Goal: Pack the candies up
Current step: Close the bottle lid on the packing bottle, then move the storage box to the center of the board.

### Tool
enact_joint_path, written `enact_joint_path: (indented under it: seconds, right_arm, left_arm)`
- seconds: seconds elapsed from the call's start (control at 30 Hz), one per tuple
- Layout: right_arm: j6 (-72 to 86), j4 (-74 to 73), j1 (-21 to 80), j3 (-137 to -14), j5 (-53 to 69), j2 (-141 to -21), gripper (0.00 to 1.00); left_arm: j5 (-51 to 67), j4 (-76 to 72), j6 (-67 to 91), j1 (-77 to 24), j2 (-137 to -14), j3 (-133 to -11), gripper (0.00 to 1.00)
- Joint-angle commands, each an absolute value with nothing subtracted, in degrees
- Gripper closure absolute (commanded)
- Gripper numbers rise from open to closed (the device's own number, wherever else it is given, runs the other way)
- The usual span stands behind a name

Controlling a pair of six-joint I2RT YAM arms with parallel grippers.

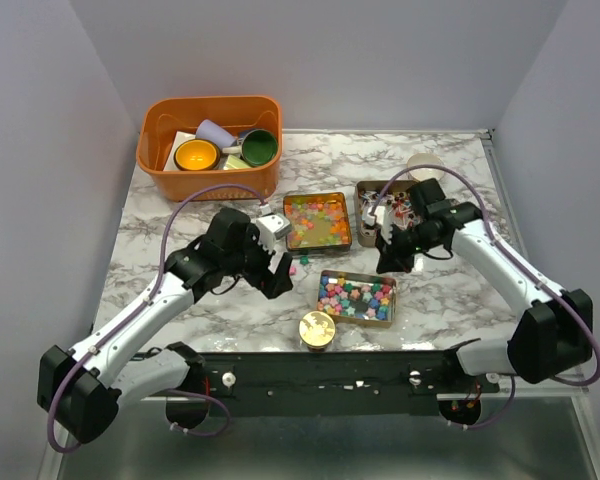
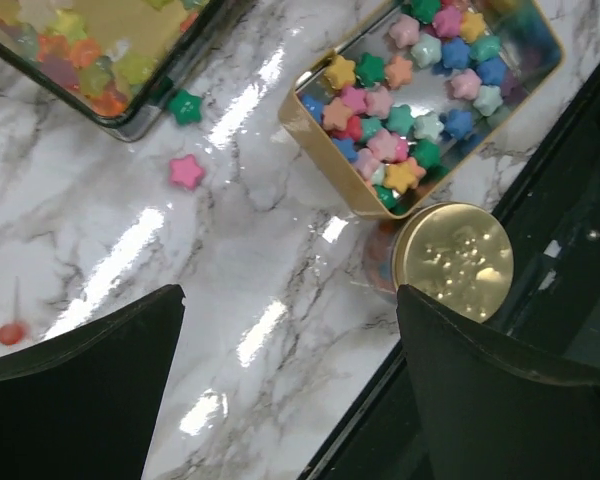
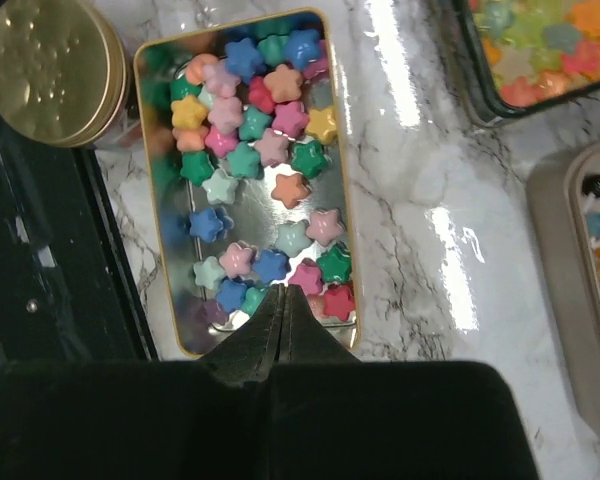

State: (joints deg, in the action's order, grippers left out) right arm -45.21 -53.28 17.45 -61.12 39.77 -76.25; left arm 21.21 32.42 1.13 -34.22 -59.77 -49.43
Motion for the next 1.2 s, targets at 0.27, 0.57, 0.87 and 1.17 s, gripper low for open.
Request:
enact_joint_path:
  seconds: [0.27, 0.57, 0.87, 1.17]
  right_arm:
    - [-51.41, -48.08, 29.7, -64.51, 28.93, -91.14, 0.99]
    - [-51.07, -39.64, 31.38, -65.3, 23.3, -97.02, 0.99]
    - [-45.79, -31.91, 30.32, -65.3, 13.2, -99.05, 0.99]
    - [-45.0, -30.76, 26.63, -67.06, 9.23, -99.93, 0.99]
  left_arm:
    - [34.36, 4.68, 29.26, -30.24, -55.73, -32.09, 0.01]
    - [30.06, 0.26, 35.85, -28.48, -53.35, -27.69, 0.01]
    - [31.46, -2.55, 44.65, -28.39, -56.95, -25.14, 0.01]
    - [30.76, -2.38, 35.7, -29.18, -54.76, -27.24, 0.02]
